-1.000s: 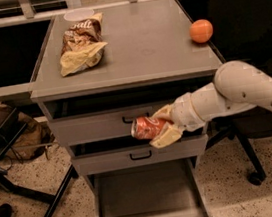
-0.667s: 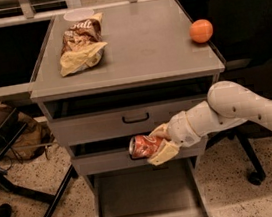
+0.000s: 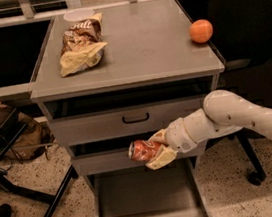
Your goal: Place coke can into bottom drawer
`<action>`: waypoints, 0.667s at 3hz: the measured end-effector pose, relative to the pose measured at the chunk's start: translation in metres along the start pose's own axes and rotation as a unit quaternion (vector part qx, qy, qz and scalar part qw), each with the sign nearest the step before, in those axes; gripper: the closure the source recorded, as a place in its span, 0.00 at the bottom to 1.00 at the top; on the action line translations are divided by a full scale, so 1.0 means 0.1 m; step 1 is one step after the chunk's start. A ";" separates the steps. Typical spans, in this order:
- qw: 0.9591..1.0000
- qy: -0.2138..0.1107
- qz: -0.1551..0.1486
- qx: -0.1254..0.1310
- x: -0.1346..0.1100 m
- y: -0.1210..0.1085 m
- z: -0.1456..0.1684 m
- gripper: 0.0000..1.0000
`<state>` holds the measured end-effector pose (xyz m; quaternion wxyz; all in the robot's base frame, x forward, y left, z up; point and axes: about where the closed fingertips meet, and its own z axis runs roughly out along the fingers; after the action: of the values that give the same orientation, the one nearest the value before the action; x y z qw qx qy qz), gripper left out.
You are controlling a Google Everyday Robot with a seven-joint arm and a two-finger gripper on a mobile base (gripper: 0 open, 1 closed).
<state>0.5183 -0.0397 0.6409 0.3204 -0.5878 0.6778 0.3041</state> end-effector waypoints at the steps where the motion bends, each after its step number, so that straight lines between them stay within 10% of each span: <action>1: 0.999 0.039 0.034 0.009 0.53 0.01 0.48 1.00; 2: 0.994 0.087 0.065 0.032 0.99 0.03 0.94 1.00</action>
Offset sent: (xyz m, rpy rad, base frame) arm 0.0238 0.0187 -0.2087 -0.2781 0.0385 -0.3213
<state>0.5124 -0.0247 0.5053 0.2587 -0.5557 0.7495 0.2501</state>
